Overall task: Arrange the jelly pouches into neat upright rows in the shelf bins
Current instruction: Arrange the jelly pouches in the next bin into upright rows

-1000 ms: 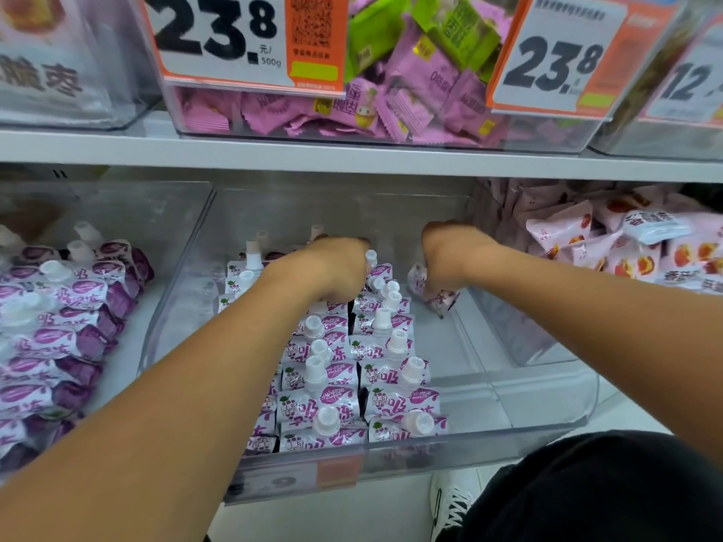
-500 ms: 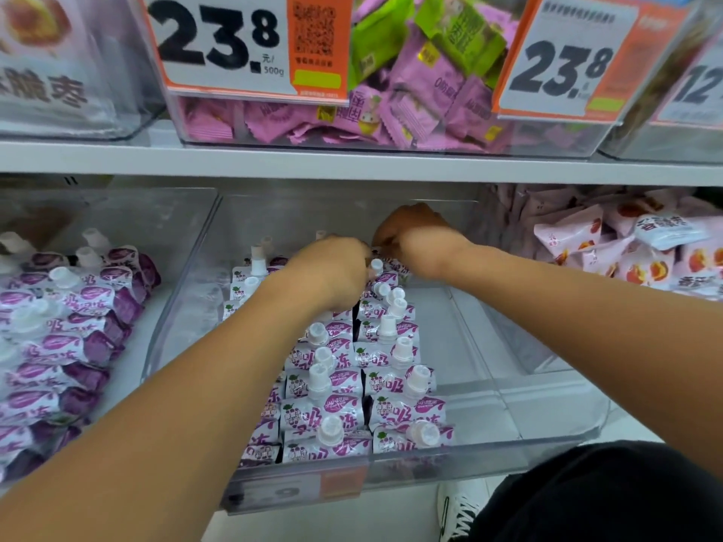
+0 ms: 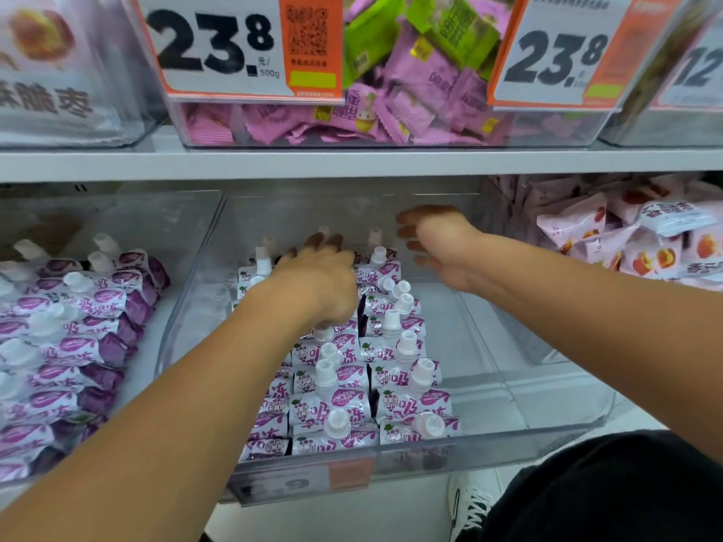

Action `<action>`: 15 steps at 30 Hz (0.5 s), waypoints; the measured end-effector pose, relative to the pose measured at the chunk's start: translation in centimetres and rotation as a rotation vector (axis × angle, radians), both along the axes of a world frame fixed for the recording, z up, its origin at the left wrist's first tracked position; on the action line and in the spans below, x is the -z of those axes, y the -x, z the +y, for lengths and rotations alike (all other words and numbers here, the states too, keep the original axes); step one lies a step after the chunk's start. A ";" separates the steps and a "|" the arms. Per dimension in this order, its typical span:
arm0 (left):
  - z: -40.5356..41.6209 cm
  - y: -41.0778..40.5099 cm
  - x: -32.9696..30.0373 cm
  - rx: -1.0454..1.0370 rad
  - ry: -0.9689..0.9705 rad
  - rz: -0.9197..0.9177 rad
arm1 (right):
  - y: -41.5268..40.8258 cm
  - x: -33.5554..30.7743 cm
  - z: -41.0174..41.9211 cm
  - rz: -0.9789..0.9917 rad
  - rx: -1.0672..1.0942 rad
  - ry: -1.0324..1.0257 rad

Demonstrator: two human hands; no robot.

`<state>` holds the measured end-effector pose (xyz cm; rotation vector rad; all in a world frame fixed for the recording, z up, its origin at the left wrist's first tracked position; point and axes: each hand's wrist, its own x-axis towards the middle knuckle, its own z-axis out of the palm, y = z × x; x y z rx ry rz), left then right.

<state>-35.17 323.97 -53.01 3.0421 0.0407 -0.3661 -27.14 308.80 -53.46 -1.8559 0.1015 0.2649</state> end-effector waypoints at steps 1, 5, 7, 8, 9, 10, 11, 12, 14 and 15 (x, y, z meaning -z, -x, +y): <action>0.1 0.2 0.0 -0.003 0.026 0.002 | 0.1 0.3 -0.1 0.097 0.032 0.019; -0.7 0.7 -0.5 -0.036 0.185 0.057 | 2.2 3.0 0.9 0.455 -0.119 -0.075; -1.0 0.5 -0.4 -0.039 0.189 0.053 | 3.2 3.0 1.1 0.502 -0.134 -0.167; -1.0 0.4 -0.4 -0.032 0.183 0.053 | 4.0 2.2 1.2 0.514 -0.142 -0.220; -0.9 0.4 -0.4 -0.022 0.170 0.060 | 4.4 1.9 0.9 0.505 -0.174 -0.279; -0.9 0.3 -0.3 -0.009 0.151 0.067 | 4.7 1.5 0.5 0.502 -0.187 -0.293; -0.8 0.3 -0.3 0.004 0.132 0.072 | 4.7 1.3 0.3 0.514 -0.170 -0.264; -0.8 0.3 -0.3 0.016 0.119 0.074 | 5.0 1.1 0.1 0.543 -0.133 -0.199; -0.7 0.4 -0.4 0.025 0.098 0.068 | 5.7 0.7 -0.6 0.588 -0.116 -0.082; -0.5 0.4 -0.4 0.021 0.097 0.057 | 6.4 0.3 -1.1 0.610 -0.147 -0.051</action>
